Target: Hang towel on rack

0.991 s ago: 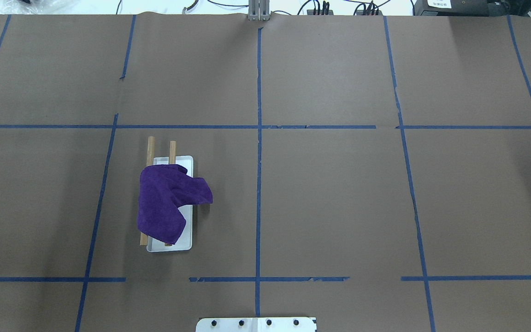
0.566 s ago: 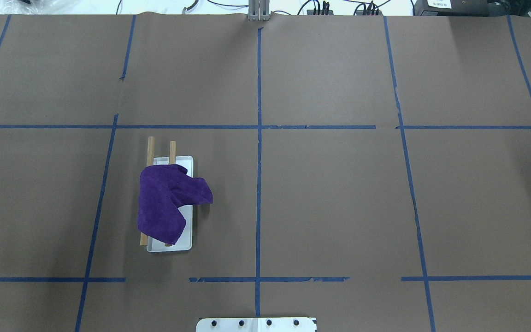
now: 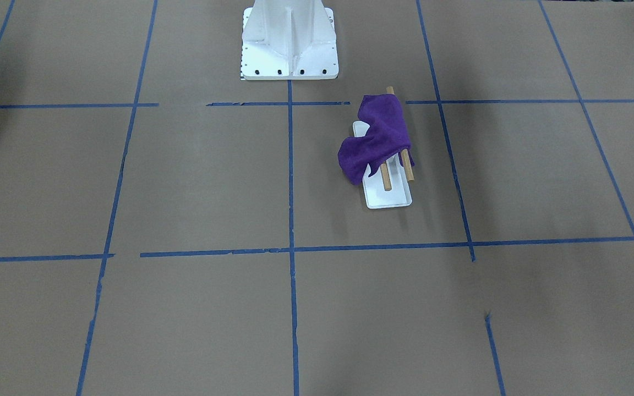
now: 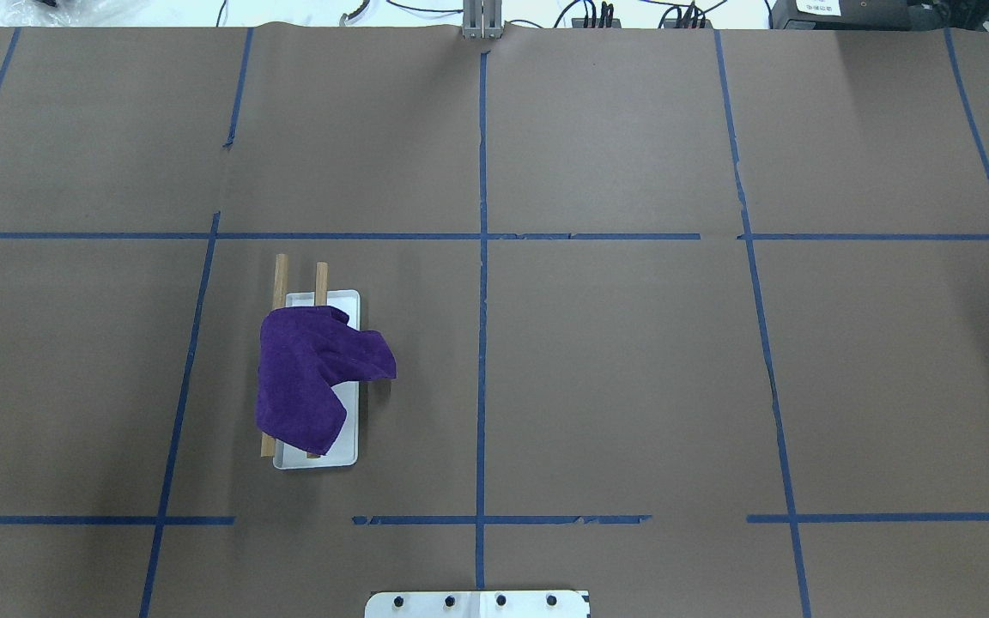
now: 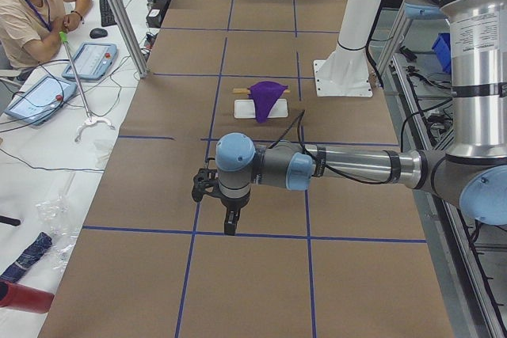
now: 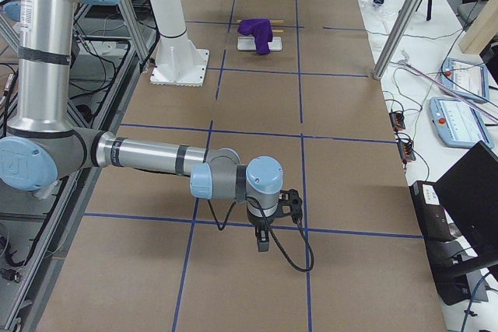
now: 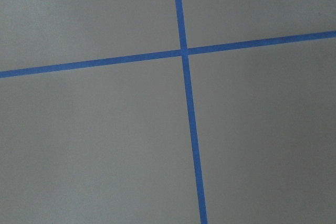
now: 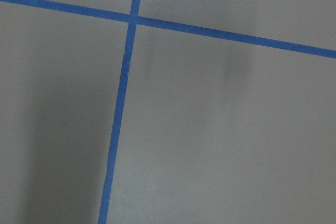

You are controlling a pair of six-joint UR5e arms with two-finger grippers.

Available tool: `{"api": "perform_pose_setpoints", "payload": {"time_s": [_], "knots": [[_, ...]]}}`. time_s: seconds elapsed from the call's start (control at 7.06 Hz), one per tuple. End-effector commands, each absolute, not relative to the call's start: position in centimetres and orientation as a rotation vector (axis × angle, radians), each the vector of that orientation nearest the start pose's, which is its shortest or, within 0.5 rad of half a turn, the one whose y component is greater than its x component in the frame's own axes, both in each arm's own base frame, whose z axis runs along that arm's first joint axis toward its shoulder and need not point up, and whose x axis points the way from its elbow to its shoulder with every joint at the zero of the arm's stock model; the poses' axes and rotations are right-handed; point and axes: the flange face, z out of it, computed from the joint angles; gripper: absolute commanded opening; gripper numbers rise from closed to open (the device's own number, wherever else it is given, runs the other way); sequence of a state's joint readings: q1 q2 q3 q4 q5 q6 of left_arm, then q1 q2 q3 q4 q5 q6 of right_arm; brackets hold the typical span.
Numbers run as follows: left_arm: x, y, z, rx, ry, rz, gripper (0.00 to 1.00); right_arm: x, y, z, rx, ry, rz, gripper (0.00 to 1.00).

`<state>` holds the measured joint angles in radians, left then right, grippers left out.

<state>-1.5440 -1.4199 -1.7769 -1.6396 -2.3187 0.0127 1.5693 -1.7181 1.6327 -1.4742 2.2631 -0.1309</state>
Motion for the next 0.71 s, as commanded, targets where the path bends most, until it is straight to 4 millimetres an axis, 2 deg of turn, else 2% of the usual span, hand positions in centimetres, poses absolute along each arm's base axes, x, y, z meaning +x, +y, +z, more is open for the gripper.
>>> {"api": "perform_pose_setpoints", "payload": {"time_s": [0.0, 0.57], "knots": [[-5.41, -43.68, 62.18, 0.112, 0.749, 0.082, 1.0, 6.86, -43.03, 68.89, 0.061, -0.696, -0.132, 1.0], [-5.34, -43.98, 61.76, 0.12, 0.749, 0.087, 1.0, 6.85, -43.03, 68.88, 0.061, -0.698, -0.131, 1.0]]}}
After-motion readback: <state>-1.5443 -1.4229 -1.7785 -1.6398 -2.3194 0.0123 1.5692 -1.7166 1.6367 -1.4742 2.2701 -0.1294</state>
